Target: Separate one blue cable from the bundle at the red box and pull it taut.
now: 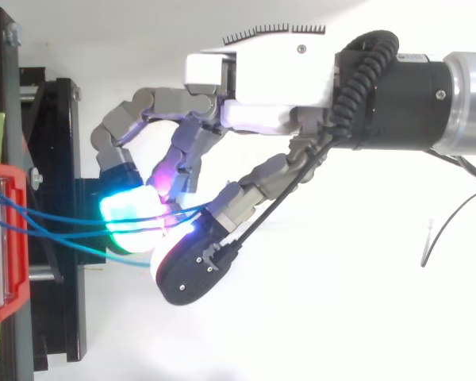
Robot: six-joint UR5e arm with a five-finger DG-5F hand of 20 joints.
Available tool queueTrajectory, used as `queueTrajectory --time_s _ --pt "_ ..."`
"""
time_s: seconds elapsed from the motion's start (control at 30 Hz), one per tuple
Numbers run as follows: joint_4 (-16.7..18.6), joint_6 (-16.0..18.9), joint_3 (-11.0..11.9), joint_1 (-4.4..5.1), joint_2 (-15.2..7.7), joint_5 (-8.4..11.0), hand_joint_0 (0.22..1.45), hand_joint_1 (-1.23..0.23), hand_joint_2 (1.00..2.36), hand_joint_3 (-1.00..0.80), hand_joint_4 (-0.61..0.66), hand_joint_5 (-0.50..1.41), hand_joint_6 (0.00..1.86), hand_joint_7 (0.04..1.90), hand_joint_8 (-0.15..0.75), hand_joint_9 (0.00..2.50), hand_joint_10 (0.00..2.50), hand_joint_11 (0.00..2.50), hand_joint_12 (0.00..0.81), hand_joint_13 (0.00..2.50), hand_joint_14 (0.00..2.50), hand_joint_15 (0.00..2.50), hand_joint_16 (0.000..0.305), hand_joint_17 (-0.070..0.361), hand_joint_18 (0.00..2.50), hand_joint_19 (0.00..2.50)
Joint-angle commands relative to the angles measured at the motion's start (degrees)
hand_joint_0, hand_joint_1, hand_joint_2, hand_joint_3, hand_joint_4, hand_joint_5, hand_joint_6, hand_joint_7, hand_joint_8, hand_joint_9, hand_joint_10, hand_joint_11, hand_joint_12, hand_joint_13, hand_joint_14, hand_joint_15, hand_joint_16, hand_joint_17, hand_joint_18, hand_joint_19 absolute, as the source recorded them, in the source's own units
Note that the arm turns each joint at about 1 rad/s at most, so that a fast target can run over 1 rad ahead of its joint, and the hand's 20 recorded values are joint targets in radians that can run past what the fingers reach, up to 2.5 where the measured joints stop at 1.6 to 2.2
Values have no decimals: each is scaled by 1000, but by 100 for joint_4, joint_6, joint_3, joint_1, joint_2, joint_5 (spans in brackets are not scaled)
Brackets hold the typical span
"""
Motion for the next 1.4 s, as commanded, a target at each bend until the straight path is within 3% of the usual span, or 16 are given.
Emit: queueTrajectory --time_s 0.0,0.17,0.27,0.43,0.57,0.73,1.0,1.23,1.37 --pt "1 0 0 -17 1 4 788 -963 1000 -500 -140 -197 865 1179 213 925 28 1155 369 678 29 770 50 113 678 713" --pt "1 0 0 -26 1 13 662 -1006 1000 -500 -67 -214 871 1148 219 885 28 1140 376 625 26 734 52 116 648 715" --pt "1 0 0 -26 -8 4 529 -961 1000 -500 -17 -213 876 1100 249 917 26 1150 391 634 27 738 55 123 661 734" --pt "1 0 0 -26 -8 4 488 -823 1000 -500 43 -192 860 1075 282 997 25 1177 420 701 24 743 58 129 710 765" --pt "1 0 0 -26 -8 4 502 -731 1000 -500 40 -187 852 1063 282 1033 25 1186 419 728 24 755 56 127 733 786" --pt "1 0 0 -26 1 13 620 -683 1000 -500 8 -186 841 1103 254 1035 29 1205 394 731 27 758 51 115 713 817" --pt "1 0 0 -26 -8 4 654 -778 1013 -331 2 -189 868 1168 264 1042 30 1197 399 745 25 764 51 115 722 817" --pt "-7 0 0 -26 1 13 772 -865 1000 -500 -32 -194 894 1157 259 1016 27 1199 393 746 27 749 51 115 740 757" --pt "-7 0 0 -26 1 4 736 -868 1000 -500 -10 -188 900 1136 257 1034 27 1205 388 749 28 751 51 114 751 754"
